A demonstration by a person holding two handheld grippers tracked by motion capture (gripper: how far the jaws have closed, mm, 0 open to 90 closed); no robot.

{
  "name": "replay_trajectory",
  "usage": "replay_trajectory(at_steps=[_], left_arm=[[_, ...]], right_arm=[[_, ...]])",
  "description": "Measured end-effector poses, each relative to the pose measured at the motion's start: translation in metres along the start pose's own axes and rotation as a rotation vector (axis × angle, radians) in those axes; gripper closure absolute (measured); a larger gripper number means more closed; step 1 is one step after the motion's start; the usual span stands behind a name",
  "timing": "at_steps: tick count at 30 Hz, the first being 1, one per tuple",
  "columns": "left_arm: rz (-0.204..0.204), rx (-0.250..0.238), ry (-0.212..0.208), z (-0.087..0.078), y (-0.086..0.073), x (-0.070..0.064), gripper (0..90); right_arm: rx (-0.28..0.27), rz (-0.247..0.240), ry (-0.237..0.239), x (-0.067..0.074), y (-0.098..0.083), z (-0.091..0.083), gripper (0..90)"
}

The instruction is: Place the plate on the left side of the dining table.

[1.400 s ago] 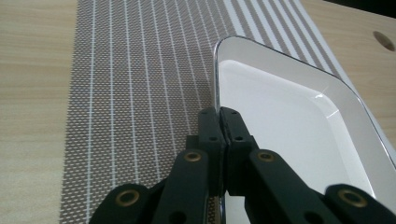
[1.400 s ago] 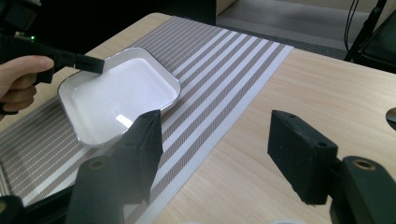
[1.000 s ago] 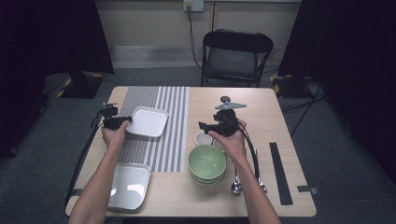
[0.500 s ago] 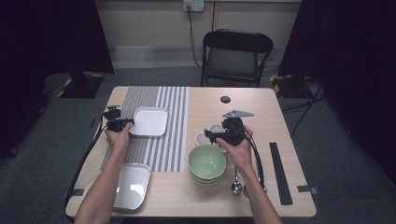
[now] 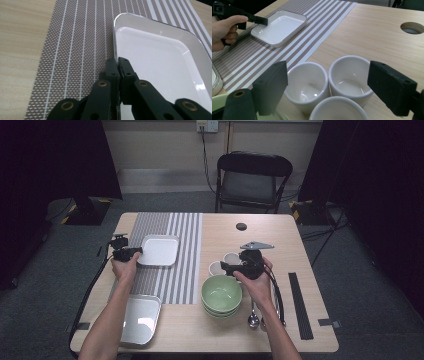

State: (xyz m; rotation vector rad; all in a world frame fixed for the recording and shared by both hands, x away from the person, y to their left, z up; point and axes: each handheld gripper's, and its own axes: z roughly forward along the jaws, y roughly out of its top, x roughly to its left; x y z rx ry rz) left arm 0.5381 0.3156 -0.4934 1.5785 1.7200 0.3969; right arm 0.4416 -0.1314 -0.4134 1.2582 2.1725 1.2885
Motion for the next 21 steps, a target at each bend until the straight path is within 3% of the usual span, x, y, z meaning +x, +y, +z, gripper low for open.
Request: replay_trajectory(at_steps=[21], left_arm=[[0.003,-0.009,0.003,-0.0027,-0.0037,-0.0008,87.5]], right_arm=[[-0.006,0.003,0.010,0.0021,0.0000,0.0010,17.2]])
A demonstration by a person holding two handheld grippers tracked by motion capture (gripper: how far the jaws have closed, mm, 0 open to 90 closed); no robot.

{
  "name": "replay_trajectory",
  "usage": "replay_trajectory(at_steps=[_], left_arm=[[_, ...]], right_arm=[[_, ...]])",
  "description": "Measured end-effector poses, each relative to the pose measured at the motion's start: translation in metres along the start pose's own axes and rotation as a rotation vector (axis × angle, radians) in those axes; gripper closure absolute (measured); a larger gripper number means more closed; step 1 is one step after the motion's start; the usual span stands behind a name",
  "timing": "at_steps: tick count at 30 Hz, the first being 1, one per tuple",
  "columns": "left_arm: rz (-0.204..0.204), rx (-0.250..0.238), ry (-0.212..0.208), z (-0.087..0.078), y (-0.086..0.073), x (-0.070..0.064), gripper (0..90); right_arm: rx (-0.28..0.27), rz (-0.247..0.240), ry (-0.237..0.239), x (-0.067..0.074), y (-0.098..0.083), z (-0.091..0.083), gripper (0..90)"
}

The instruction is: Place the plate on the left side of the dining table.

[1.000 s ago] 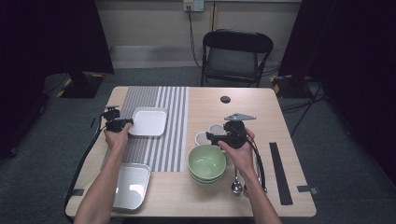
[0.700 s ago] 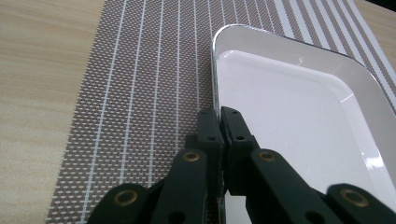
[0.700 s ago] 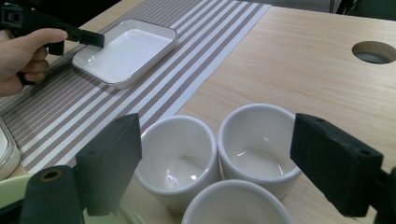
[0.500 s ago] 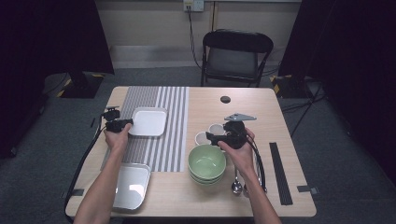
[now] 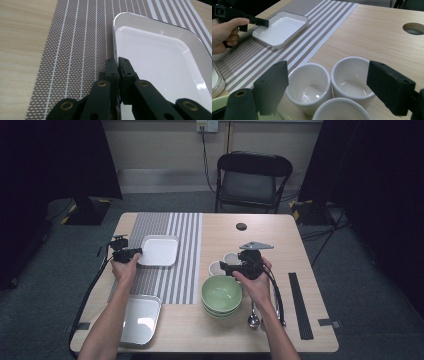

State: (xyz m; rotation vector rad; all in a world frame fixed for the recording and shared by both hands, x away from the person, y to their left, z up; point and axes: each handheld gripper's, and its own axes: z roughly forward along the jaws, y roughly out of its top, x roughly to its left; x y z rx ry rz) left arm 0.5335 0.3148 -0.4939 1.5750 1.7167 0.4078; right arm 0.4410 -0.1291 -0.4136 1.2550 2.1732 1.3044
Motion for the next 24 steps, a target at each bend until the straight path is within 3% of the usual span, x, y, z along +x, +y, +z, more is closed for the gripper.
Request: replay_trajectory(at_steps=[9,14,19,20,22,24], left_arm=[[0.013,0.008,-0.007,-0.001,0.001,0.001,87.0],[0.028,0.017,-0.033,-0.002,0.002,0.005,85.1],[0.026,0.008,-0.054,-0.006,0.004,0.006,68.4],[0.035,0.004,-0.053,-0.008,0.004,0.006,68.4],[0.049,-0.006,-0.078,-0.011,0.005,0.006,57.8],[0.064,-0.006,-0.075,-0.015,0.007,0.005,52.6]], right_arm=[[0.001,-0.002,-0.001,-0.001,0.001,0.000,17.4],[0.004,0.001,0.001,-0.002,0.000,0.001,17.3],[0.004,0.002,0.004,-0.002,0.001,0.001,17.3],[0.004,0.002,0.004,-0.002,0.001,0.001,17.3],[0.006,-0.001,0.004,-0.002,0.000,0.001,17.3],[0.005,0.001,0.006,-0.002,0.000,0.000,17.4]])
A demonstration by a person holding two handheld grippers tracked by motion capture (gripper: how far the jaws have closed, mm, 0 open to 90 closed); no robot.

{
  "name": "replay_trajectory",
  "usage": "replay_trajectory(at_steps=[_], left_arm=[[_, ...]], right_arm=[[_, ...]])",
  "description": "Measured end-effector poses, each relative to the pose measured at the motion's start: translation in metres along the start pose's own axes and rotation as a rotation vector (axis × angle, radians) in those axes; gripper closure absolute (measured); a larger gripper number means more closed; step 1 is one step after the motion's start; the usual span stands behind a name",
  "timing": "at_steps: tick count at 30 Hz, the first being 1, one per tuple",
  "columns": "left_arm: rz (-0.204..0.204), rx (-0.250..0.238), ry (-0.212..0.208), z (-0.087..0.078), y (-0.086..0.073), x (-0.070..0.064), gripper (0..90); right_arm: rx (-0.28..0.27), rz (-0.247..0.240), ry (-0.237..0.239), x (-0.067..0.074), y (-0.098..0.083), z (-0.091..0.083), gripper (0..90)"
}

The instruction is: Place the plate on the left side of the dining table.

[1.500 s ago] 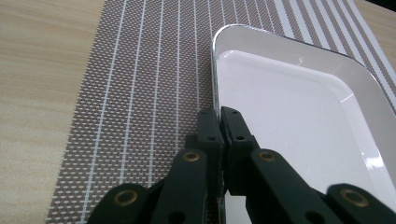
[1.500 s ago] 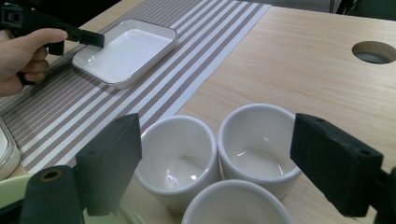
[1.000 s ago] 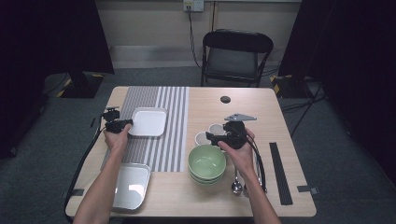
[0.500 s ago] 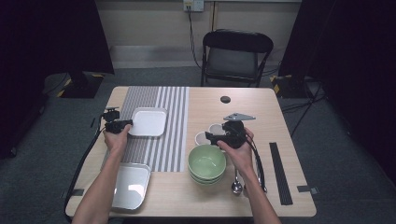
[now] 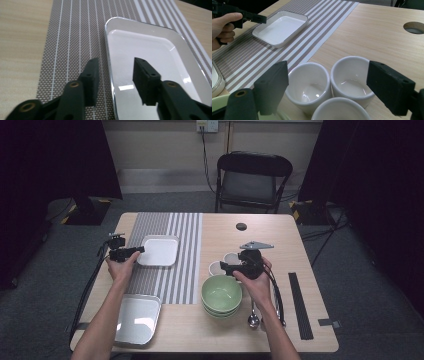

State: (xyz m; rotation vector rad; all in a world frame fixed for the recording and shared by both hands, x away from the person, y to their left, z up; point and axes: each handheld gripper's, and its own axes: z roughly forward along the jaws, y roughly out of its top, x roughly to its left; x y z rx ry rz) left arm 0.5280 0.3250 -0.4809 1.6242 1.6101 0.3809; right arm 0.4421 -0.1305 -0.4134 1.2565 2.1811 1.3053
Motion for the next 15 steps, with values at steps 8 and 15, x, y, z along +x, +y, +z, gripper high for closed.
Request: replay_trajectory(at_steps=[8,15], left_arm=[[0.027,-0.009,-0.045,-0.014,0.000,0.002,39.5],[0.076,-0.020,-0.064,-0.027,-0.007,0.001,39.9]], right_arm=[[0.000,0.004,0.005,-0.001,-0.001,-0.006,18.4],[0.002,-0.005,0.008,-0.001,-0.008,-0.014,21.2]])
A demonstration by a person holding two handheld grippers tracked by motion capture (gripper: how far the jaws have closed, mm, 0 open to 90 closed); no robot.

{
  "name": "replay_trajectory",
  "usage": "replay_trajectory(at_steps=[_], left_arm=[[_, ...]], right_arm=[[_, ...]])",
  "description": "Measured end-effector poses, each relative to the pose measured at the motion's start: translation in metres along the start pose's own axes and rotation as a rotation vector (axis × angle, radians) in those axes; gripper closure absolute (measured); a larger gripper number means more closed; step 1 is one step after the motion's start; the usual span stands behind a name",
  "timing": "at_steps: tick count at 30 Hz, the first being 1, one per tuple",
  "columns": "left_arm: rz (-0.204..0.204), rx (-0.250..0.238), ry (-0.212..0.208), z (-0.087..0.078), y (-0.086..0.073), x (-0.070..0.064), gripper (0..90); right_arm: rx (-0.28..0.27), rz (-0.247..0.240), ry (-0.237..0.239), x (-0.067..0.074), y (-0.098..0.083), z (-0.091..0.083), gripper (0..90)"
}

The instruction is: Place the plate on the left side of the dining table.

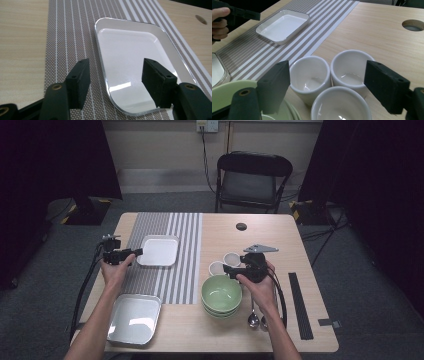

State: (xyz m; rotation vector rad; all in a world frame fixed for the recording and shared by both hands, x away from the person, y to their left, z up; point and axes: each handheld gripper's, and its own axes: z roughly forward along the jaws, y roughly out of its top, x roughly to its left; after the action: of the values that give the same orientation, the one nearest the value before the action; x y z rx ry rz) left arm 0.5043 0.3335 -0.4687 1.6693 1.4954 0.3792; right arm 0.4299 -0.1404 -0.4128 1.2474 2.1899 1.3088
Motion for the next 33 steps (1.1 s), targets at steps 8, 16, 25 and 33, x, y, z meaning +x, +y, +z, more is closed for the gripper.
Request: replay_trajectory(at_steps=[8,16,25,33], left_arm=[[0.061,-0.038,-0.028,-0.021,-0.009,-0.011,44.2],[0.062,-0.078,-0.157,-0.046,-0.016,-0.028,46.6],[0.212,-0.105,-0.151,-0.069,-0.028,-0.051,47.2],[0.297,-0.107,-0.170,-0.090,-0.042,-0.061,44.5]], right_arm=[[0.006,-0.007,0.028,-0.001,-0.005,-0.007,31.3],[0.000,-0.043,0.086,0.004,-0.011,-0.018,44.2],[-0.013,-0.063,0.115,0.005,-0.018,-0.028,68.6],[-0.024,-0.063,0.127,0.005,-0.020,-0.029,77.6]])
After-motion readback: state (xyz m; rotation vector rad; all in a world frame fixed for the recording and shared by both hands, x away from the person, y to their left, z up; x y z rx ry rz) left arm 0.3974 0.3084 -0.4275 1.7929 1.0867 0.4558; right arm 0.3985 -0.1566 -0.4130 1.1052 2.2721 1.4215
